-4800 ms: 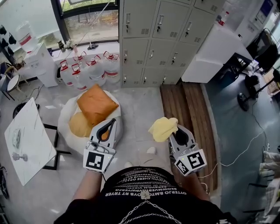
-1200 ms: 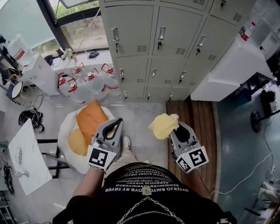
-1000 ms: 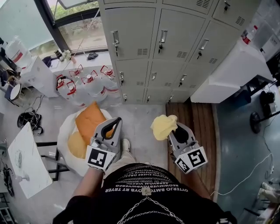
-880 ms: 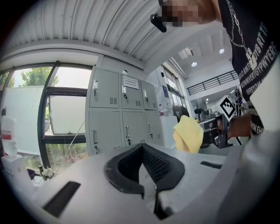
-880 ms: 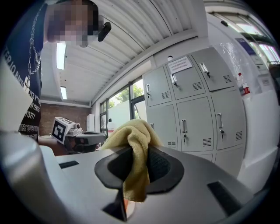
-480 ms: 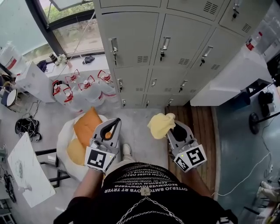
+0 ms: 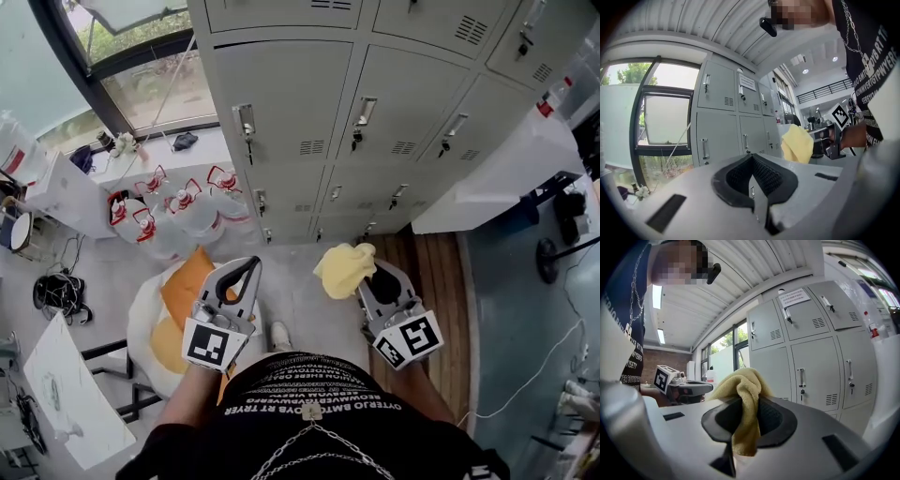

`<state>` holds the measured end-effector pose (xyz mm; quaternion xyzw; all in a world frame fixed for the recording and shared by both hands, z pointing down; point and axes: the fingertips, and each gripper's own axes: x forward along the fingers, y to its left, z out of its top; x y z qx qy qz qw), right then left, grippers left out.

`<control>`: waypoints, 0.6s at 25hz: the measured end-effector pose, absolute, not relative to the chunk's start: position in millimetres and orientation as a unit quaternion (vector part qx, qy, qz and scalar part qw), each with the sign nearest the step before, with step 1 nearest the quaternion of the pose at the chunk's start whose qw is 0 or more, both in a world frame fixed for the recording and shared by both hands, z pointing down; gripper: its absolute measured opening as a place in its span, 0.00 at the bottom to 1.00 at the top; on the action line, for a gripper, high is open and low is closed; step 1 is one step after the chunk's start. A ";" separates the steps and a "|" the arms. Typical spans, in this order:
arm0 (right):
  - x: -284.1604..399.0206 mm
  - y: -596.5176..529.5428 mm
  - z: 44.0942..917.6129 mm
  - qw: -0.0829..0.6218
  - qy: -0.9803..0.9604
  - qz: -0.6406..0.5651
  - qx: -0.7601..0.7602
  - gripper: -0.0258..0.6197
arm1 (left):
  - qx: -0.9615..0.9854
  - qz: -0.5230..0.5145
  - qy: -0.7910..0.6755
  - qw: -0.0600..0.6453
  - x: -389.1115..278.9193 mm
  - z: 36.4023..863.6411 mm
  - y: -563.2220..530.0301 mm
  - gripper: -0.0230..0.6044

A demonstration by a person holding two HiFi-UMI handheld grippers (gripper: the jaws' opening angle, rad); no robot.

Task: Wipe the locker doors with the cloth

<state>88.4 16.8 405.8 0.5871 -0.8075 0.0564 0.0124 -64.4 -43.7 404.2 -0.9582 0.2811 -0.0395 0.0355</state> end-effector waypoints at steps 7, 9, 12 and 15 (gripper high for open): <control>79.3 -19.7 409.1 0.021 -0.798 0.062 0.599 0.14 | -0.963 -0.038 0.265 0.030 -72.3 408.1 -87.9 0.04; 74.4 -29.1 407.4 0.023 -0.797 0.060 0.600 0.14 | -0.964 -0.036 0.261 0.029 -75.1 409.5 -97.3 0.04; 64.8 -39.4 405.6 0.029 -0.797 0.057 0.600 0.14 | -0.966 -0.030 0.255 0.026 -80.5 411.0 -108.5 0.04; 57.0 -47.5 401.1 0.028 -0.796 0.055 0.602 0.14 | -0.966 -0.021 0.255 0.027 -89.6 407.6 -119.0 0.04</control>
